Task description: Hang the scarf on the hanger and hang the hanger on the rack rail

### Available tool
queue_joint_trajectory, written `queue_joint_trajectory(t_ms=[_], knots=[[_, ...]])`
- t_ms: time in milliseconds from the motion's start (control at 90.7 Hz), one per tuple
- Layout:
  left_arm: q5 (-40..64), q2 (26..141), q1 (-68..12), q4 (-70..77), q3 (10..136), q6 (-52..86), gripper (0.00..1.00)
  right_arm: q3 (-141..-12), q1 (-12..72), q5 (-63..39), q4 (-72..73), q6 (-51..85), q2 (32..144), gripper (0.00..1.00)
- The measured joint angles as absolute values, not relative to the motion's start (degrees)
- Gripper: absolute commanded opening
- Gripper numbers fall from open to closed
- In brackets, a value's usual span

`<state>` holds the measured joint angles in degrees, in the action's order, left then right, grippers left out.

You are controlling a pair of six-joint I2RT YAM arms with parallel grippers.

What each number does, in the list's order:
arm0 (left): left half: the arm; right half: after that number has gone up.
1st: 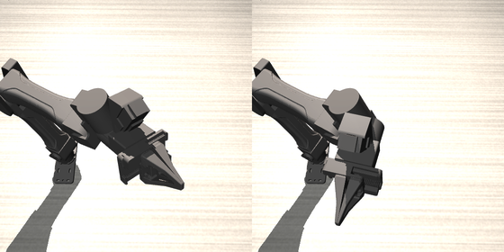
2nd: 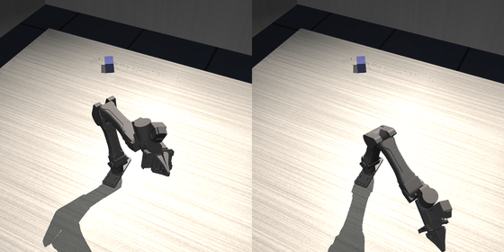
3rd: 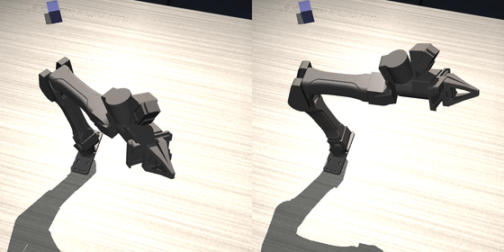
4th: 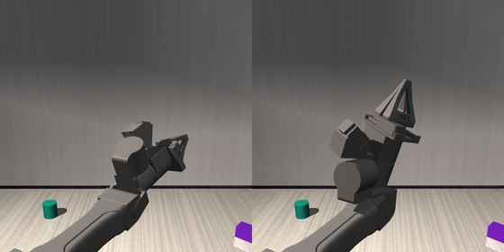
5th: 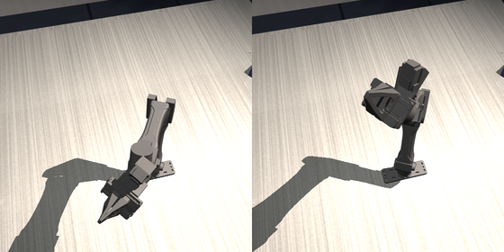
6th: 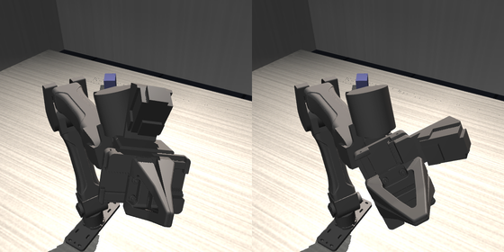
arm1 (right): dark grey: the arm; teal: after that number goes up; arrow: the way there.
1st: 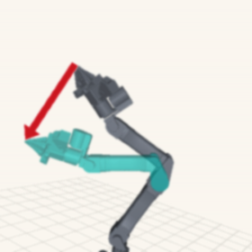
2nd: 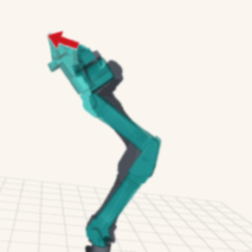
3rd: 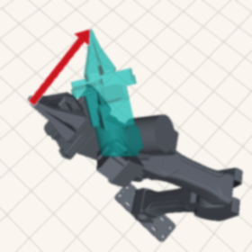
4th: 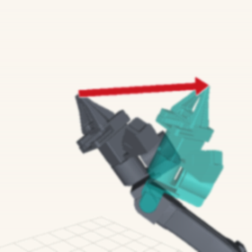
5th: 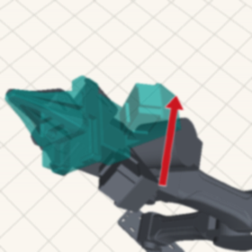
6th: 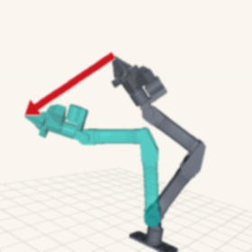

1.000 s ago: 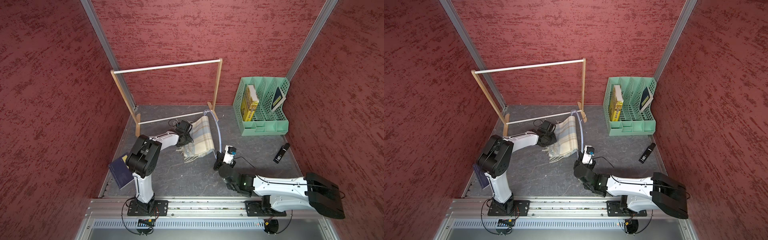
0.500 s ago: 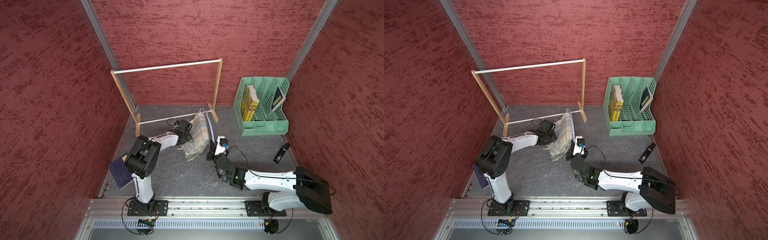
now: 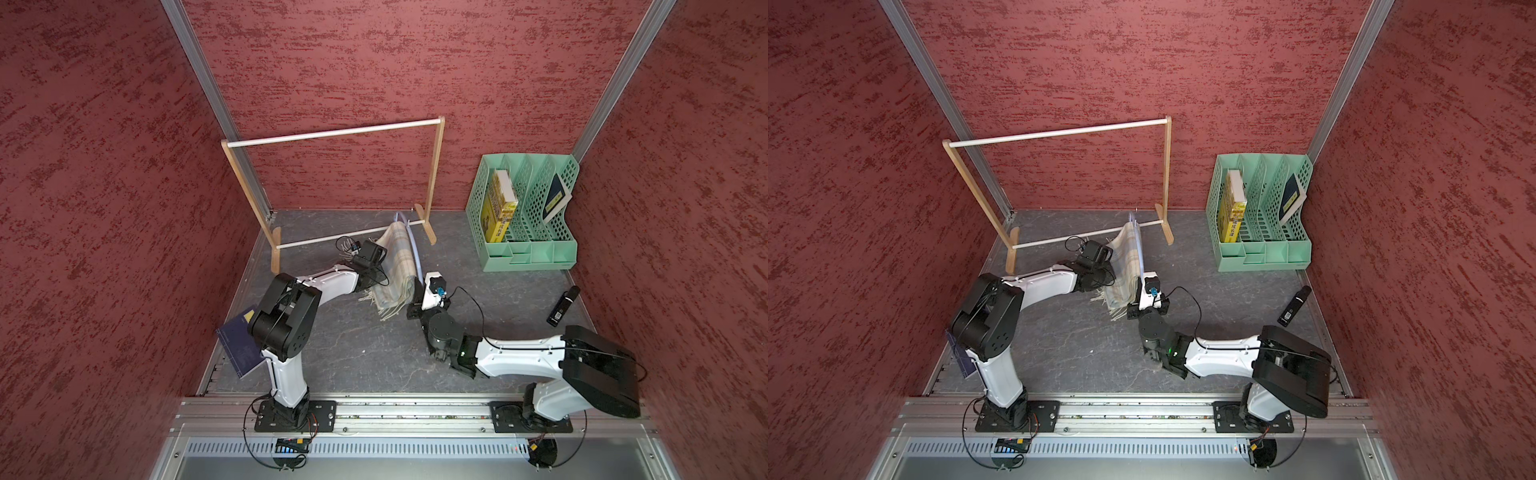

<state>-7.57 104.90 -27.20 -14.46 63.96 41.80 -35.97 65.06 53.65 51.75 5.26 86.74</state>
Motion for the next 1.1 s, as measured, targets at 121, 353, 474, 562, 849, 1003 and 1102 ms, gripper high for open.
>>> queue_joint_trajectory(t_ms=[121, 353, 474, 562, 849, 1003, 1102], knots=[[-7.64, 104.77, -27.59, -13.65, 63.96, 41.98, 0.0, -36.69, 65.04, 53.54, 57.28, -0.8, 89.78, 0.0], [-8.16, 104.77, -27.68, -12.73, 63.96, 42.19, 0.0, -39.38, 65.04, 52.8, 66.35, -10.39, 93.38, 0.0], [-8.62, 104.77, -27.68, -12.14, 63.96, 42.19, 0.0, -40.18, 65.04, 52.38, 69.23, -15.14, 93.86, 0.0], [-9.26, 104.75, -27.68, -11.55, 63.96, 42.15, 0.0, -40.75, 65.04, 51.99, 70.02, -17.85, 93.86, 0.0], [-12.21, 97.58, -27.66, -11.64, 61.49, 38.65, 0.73, -43.0, 63.79, 49.08, 68.82, -21.43, 91.72, 0.0], [-14.37, 88.73, -27.68, -11.99, 60.82, 34.72, 1.0, -45.5, 62.06, 47.4, 66.76, -19.94, 89.82, 0.0], [-15.57, 82.63, -27.73, -12.12, 60.82, 32.51, 1.0, -46.81, 61.19, 46.44, 65.21, -18.83, 89.8, 0.0]])
